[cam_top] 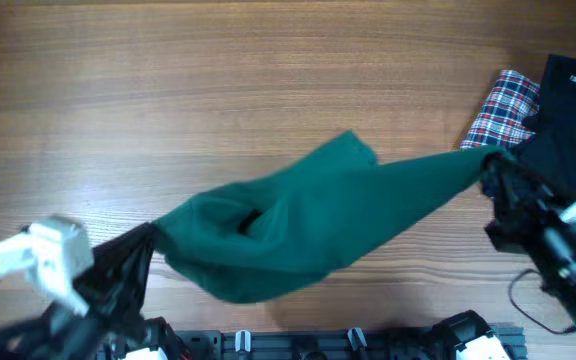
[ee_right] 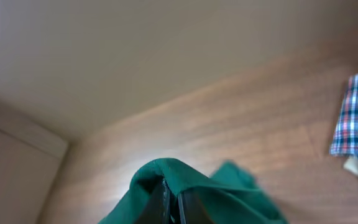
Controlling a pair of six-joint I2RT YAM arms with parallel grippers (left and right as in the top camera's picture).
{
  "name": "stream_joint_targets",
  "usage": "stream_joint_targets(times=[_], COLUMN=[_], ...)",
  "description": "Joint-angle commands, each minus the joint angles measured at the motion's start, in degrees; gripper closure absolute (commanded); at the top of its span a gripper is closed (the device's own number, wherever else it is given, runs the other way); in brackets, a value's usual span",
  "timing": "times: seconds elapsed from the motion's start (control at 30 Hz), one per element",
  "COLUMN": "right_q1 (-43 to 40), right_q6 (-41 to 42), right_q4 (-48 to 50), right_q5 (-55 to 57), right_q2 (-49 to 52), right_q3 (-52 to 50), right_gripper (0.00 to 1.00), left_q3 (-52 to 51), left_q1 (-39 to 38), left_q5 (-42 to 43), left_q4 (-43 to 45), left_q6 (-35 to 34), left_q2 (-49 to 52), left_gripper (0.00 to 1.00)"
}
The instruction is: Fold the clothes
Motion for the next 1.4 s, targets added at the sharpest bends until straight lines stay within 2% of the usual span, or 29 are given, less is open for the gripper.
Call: stream_joint_targets(times=[0.0, 0.27, 0.33, 0.57, 0.83, 1.03, 1.27, 1.37], right_q1=[-0.09, -0.09, -0.09, -0.09, -0.09, -0.09, -0.09, -0.09], right_q6=[-2.73, -3.13, -3.17, -3.04, -2.49, -2.01, -1.38, -0.96], right_q4=[-0.63, -3.39, -3.28, -3.41, -1.51, 0.63, 5.07, 6.05], right_q5=[2.67, 8.92, 10.16, 10.45, 17.64, 17.79, 17.55, 17.11], right_q2=[-0.28, -0.26, -0.26, 2.73, 8.59, 14.36, 25.97, 30.99], right_q3=[5.68, 13.22, 14.05, 14.08, 14.08, 14.08, 14.01, 14.01], right_gripper=[0.96, 0.96, 0.96, 0.96, 0.96, 0.96, 0.96, 0.96], left_q3=[7.04, 17.79, 19.12, 19.3, 19.3, 19.21, 19.21, 19.21], left_q1=[-0.15, -0.15, -0.15, -0.11, -0.11, -0.11, -0.11, -0.17], left_q5=[-2.64, -4.24, -7.87, -12.33, -21.59, -22.62, -22.56, -18.36], left_q4=[-0.61, -1.97, -1.77, -1.88, -0.96, -0.9, -0.33, -3.04], left_q6=[1.33, 1.07, 1.09, 1.09, 0.63, 0.68, 0.68, 0.81], left_q2=[-0.26, -0.24, -0.24, 1.62, 7.52, 15.93, 31.78, 39.19], left_gripper=[0.96, 0.96, 0.96, 0.96, 0.96, 0.96, 0.96, 0.96])
